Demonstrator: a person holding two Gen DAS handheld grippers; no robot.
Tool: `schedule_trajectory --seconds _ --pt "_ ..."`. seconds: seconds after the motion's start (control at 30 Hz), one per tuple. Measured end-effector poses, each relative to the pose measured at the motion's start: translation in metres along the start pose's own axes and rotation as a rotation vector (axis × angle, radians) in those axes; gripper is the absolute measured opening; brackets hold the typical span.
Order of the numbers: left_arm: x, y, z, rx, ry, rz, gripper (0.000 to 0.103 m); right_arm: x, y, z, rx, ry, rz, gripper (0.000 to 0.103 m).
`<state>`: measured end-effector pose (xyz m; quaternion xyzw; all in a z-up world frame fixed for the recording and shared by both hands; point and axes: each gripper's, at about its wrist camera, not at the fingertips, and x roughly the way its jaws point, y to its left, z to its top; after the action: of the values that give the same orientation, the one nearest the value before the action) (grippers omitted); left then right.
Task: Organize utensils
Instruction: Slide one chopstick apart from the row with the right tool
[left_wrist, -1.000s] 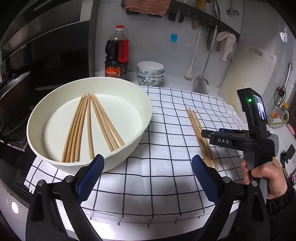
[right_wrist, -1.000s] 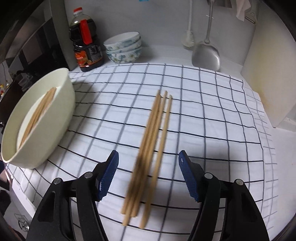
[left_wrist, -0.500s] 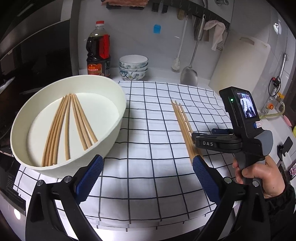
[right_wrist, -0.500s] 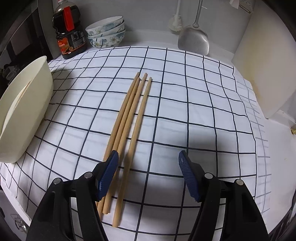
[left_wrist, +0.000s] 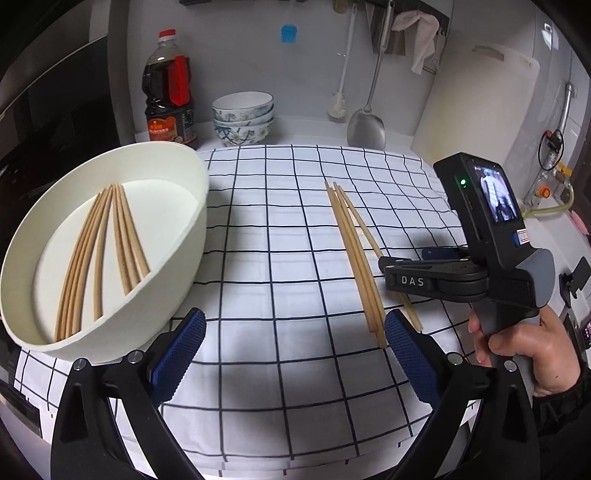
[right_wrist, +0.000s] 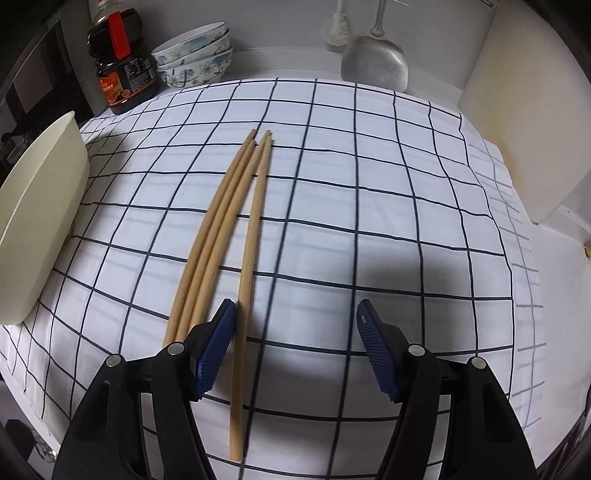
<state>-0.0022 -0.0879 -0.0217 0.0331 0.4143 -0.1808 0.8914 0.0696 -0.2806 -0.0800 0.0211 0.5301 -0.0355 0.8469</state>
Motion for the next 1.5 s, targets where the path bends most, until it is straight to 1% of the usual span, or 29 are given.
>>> schedule_trajectory --seconds 0.13,0.33,0.4,0.5,0.63,0.77,0.97,1.07,1.3,1.4,1.5 --pt "0.019 -0.008 0.005 0.003 0.046 0.011 0.096 0.001 -0.013 0.0 0.018 0.002 0.019 0.065" --pt "0.049 -0.02 0.012 0.025 0.112 0.029 0.096 0.001 -0.028 -0.001 0.032 -0.014 0.022 0.066" --pt "0.057 -0.023 0.014 0.028 0.122 0.038 0.096 0.001 -0.032 -0.001 0.031 -0.019 0.019 0.066" --pt "0.068 -0.028 0.015 0.048 0.132 0.078 0.096 0.002 -0.038 -0.001 0.041 -0.021 0.017 0.066" --pt "0.08 -0.03 0.014 0.055 0.162 0.097 0.096 0.001 -0.048 -0.001 0.067 -0.024 0.023 0.066" --pt "0.085 -0.032 0.015 0.057 0.174 0.097 0.096 0.001 -0.05 -0.001 0.07 -0.023 0.026 0.066" --pt "0.094 -0.033 0.015 0.063 0.194 0.121 0.096 0.001 -0.051 -0.001 0.072 -0.023 0.02 0.066" --pt "0.096 -0.032 0.014 0.059 0.194 0.121 0.096 0.001 -0.05 -0.001 0.07 -0.023 0.015 0.066" --pt "0.089 -0.037 0.009 0.108 0.179 0.175 0.098 0.001 -0.05 -0.001 0.075 -0.024 0.016 0.066" --pt "0.091 -0.035 0.012 0.084 0.196 0.145 0.097 0.001 -0.049 -0.001 0.07 -0.024 0.011 0.067" --pt "0.092 -0.037 0.013 0.083 0.197 0.144 0.096 0.001 -0.049 -0.001 0.074 -0.025 0.015 0.067"
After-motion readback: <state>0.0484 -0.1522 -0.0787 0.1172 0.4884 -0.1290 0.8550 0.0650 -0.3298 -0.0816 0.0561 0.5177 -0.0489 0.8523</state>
